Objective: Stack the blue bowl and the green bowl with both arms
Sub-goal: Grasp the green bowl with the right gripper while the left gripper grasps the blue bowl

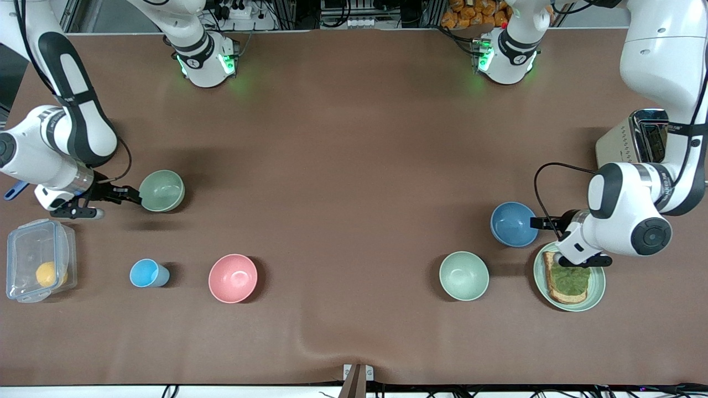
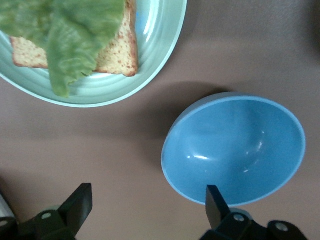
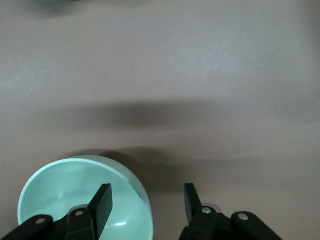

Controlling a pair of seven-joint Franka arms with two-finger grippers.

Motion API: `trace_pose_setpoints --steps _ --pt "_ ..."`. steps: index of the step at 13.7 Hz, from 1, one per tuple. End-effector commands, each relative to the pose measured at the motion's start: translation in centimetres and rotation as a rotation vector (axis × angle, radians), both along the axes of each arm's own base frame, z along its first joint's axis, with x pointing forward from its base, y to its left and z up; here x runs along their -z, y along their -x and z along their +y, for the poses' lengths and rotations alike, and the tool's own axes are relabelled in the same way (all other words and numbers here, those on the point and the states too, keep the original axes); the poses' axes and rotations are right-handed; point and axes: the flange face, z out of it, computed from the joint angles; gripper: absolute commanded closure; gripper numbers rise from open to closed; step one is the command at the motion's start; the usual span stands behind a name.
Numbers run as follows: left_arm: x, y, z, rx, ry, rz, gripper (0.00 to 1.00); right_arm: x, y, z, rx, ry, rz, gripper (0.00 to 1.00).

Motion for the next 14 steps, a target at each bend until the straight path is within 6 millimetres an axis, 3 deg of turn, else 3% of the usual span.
trace_pose_setpoints --steps 1,5,8,9,12,14 --pt "1.7 0.5 -0.4 -0.014 -0.012 0.003 0.0 0.8 1.1 0.5 0.005 -0.023 0.009 0.39" --pt "3.9 0.6 -0.3 -0.015 -0.01 0.018 0.0 1.4 1.4 0.9 -0.004 -0.024 0.015 0.64" --pt "4.9 0.5 -0.2 -0.019 -0.005 0.012 0.0 2.8 1.3 0.8 -0.005 -0.016 0.0 0.65" --pt "5.1 0.4 -0.2 -0.019 -0.004 0.004 0.0 2.8 1.4 0.8 -0.024 -0.018 -0.001 0.69" --pt "5.2 0.0 -0.6 -0.024 -0.003 -0.031 0.0 2.8 1.3 0.9 -0.033 -0.02 0.003 0.94" --pt "5.2 -0.1 -0.3 -0.028 -0.002 -0.04 0.0 2.5 0.9 1.7 -0.038 -0.022 0.007 1.0"
